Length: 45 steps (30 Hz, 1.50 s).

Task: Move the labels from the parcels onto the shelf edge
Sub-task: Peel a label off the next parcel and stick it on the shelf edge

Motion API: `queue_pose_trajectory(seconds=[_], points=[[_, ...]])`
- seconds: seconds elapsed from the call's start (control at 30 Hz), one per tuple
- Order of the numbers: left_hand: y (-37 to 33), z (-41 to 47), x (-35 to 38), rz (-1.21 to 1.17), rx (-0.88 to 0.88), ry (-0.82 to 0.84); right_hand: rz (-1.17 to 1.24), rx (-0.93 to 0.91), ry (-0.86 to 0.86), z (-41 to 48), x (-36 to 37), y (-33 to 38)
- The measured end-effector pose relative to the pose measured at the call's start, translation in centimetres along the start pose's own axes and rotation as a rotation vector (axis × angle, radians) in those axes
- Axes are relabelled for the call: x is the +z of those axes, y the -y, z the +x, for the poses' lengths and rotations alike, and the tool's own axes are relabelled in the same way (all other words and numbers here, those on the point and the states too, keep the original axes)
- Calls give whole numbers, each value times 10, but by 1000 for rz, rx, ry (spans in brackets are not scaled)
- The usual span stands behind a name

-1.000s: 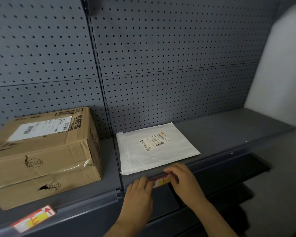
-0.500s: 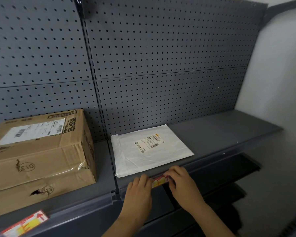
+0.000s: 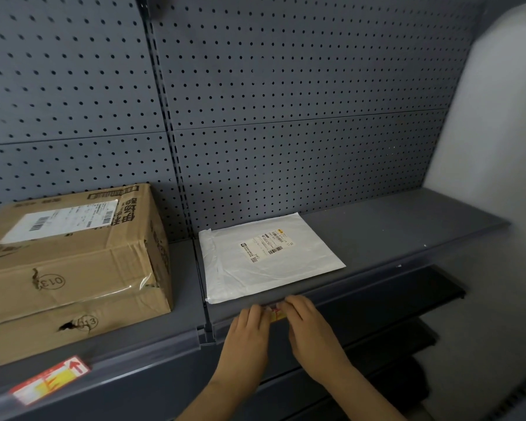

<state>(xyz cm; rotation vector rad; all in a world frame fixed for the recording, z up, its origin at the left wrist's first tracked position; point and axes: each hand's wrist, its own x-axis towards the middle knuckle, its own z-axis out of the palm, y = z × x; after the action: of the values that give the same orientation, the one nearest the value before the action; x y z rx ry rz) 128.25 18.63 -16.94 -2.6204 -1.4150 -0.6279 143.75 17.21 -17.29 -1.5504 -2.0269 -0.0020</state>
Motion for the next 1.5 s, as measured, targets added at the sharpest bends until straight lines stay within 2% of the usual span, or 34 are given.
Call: queue_pose_trajectory(seconds=[0.2, 0.33, 0.47, 0.7, 0.87, 1.13, 1.37, 1.5], points=[[-1, -3, 2, 76, 30, 6, -61, 26, -14, -6, 5, 5], [1, -12, -9, -8, -20, -16, -89, 99, -34, -10, 16, 20], [27, -49, -25, -34, -145, -1, 19, 6, -14, -4, 35, 66], [117, -134, -85, 22, -442, -21, 230, -260, 38, 15, 71, 190], [177, -183, -120, 66, -556, -54, 278, -302, 59, 34, 93, 252], [231, -203, -130, -55, -434, -80, 130, -153, -15, 45, 116, 297], [237, -196, -128, -122, -284, -46, 0, -158, -41, 43, 104, 289], [230, -192, -131, -125, -261, -24, -24, -182, -27, 38, 102, 282]])
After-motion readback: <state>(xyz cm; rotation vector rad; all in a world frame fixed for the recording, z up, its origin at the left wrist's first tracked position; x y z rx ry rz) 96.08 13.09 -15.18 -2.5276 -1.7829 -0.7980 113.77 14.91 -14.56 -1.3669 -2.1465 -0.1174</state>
